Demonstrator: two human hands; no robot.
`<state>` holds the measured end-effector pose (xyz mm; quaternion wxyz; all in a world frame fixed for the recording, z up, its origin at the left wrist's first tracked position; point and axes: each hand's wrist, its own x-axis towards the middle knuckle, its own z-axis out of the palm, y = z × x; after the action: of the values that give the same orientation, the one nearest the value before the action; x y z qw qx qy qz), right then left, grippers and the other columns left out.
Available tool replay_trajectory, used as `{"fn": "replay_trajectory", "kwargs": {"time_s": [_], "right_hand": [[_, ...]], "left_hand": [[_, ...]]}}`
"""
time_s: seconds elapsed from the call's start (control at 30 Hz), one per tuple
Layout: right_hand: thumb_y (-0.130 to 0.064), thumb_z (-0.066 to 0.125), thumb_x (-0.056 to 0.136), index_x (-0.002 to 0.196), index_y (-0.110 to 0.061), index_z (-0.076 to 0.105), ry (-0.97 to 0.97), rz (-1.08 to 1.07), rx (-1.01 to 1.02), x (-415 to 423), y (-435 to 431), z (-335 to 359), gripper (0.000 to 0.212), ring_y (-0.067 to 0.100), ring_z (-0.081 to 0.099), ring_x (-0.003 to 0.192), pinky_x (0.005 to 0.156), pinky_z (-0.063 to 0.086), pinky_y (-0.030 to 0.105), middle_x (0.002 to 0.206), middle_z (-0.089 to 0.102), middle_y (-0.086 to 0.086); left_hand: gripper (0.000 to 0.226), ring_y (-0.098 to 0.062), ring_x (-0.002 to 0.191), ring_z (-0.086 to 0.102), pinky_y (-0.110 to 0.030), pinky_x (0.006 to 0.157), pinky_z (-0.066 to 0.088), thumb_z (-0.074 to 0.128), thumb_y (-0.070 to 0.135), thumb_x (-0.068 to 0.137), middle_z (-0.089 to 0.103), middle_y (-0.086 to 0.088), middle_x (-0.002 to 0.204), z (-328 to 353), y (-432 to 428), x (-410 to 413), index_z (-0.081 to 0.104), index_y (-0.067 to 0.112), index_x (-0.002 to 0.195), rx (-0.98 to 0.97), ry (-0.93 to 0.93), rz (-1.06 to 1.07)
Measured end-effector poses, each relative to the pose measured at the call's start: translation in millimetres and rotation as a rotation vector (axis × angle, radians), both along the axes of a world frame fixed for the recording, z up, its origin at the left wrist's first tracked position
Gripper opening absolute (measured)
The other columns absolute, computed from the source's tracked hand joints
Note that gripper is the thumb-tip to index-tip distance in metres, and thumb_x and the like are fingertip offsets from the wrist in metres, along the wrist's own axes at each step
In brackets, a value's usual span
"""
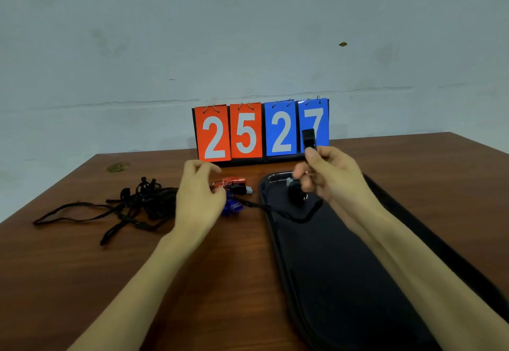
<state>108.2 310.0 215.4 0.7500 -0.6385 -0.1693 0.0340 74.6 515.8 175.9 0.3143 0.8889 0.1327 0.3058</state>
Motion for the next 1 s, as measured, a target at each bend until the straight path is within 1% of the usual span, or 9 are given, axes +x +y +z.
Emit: {"fn": "replay_trajectory", "kwargs": {"time_s": [0.07,0.13,0.27,0.37,0.43,0.53,0.67,0.8,1.0], "right_hand": [[-0.024,0.047,0.096,0.112,-0.008,0.049,-0.026,0.075,-0.035,-2.2,4.2,-3.2,0.023,0.012,0.069,0.073,0.067,0.052,0.024,0.083,0.074,0.005],[-0.027,0.048,0.095,0.115,-0.010,0.051,-0.096,0.081,-0.111,-5.7,8.1,-6.4,0.026,0.011,0.068,0.094,0.080,0.053,0.026,0.096,0.074,0.001],[-0.031,0.058,0.089,0.110,-0.016,0.062,-0.122,0.004,-0.149,-7.7,11.1,-13.0,0.027,0.009,0.064,0.093,0.074,0.049,0.022,0.099,0.069,-0.002],[-0.031,0.060,0.087,0.114,-0.014,0.062,-0.032,-0.001,-0.070,-5.2,9.1,-12.8,0.032,0.012,0.063,0.090,0.075,0.048,0.025,0.093,0.069,-0.002],[-0.028,0.059,0.088,0.112,-0.010,0.063,0.007,-0.011,0.010,-4.2,6.4,-12.1,0.030,0.009,0.064,0.081,0.071,0.052,0.023,0.083,0.069,-0.002],[-0.022,0.058,0.090,0.115,-0.007,0.062,0.044,-0.081,0.033,0.1,1.3,-12.2,0.030,0.007,0.060,0.070,0.064,0.052,0.019,0.077,0.064,-0.001],[-0.011,0.053,0.093,0.126,-0.006,0.056,0.104,-0.086,-0.088,7.8,-5.4,-10.3,0.033,0.010,0.055,0.078,0.073,0.053,0.025,0.087,0.058,0.002],[-0.011,0.059,0.090,0.118,-0.006,0.061,-0.100,-0.167,-0.424,9.4,-7.5,-11.3,0.029,0.010,0.063,0.073,0.082,0.055,0.032,0.081,0.064,-0.004],[-0.021,0.069,0.082,0.088,-0.018,0.066,-0.163,-0.088,-0.752,5.9,-1.4,-14.7,0.007,0.008,0.067,0.068,0.064,0.055,0.021,0.074,0.069,-0.002]], "left_hand": [[0.022,0.001,0.097,0.052,-0.014,0.087,0.041,0.057,0.005,0.088,0.050,0.012,0.113,2.4,-17.3,-2.1,0.059,0.023,0.101,-0.093,-0.070,-0.182],[0.012,-0.004,0.098,0.059,-0.022,0.089,0.046,0.052,0.011,0.092,0.063,0.006,0.102,7.0,-37.0,-6.4,0.060,0.019,0.097,-0.448,-0.049,-0.417],[0.036,-0.025,0.100,0.065,-0.039,0.100,0.044,0.045,0.034,0.090,0.070,-0.010,0.086,4.6,-63.1,-14.3,0.048,0.003,0.107,-0.978,0.071,-0.785],[0.029,-0.026,0.083,0.067,-0.036,0.089,0.050,0.048,0.029,0.090,0.063,-0.010,0.069,1.5,-66.9,-19.6,0.048,0.005,0.105,-0.960,0.162,-0.887],[0.011,-0.020,0.056,0.056,-0.031,0.062,0.052,0.049,0.018,0.093,0.050,-0.005,0.058,3.9,-65.7,-21.9,0.049,0.007,0.096,-0.957,0.188,-0.891],[0.014,-0.010,0.040,0.032,-0.021,0.039,0.026,0.051,0.018,0.094,0.046,-0.003,0.056,5.2,-57.1,-18.8,0.055,0.005,0.095,-0.865,0.211,-0.785],[0.017,-0.010,0.040,0.029,-0.021,0.039,0.022,0.061,0.023,0.089,0.062,-0.004,0.060,9.1,-38.5,-13.9,0.067,0.009,0.097,-0.679,0.308,-0.644],[0.011,-0.004,0.046,0.049,-0.013,0.045,0.034,0.067,0.027,0.083,0.068,0.001,0.067,13.8,-23.2,-12.0,0.070,0.017,0.082,-0.460,0.311,-0.563],[0.006,0.001,0.084,0.064,-0.012,0.074,0.049,0.068,0.016,0.082,0.070,0.009,0.086,22.9,-14.2,-12.4,0.069,0.022,0.083,-0.342,0.134,-0.594]]}}
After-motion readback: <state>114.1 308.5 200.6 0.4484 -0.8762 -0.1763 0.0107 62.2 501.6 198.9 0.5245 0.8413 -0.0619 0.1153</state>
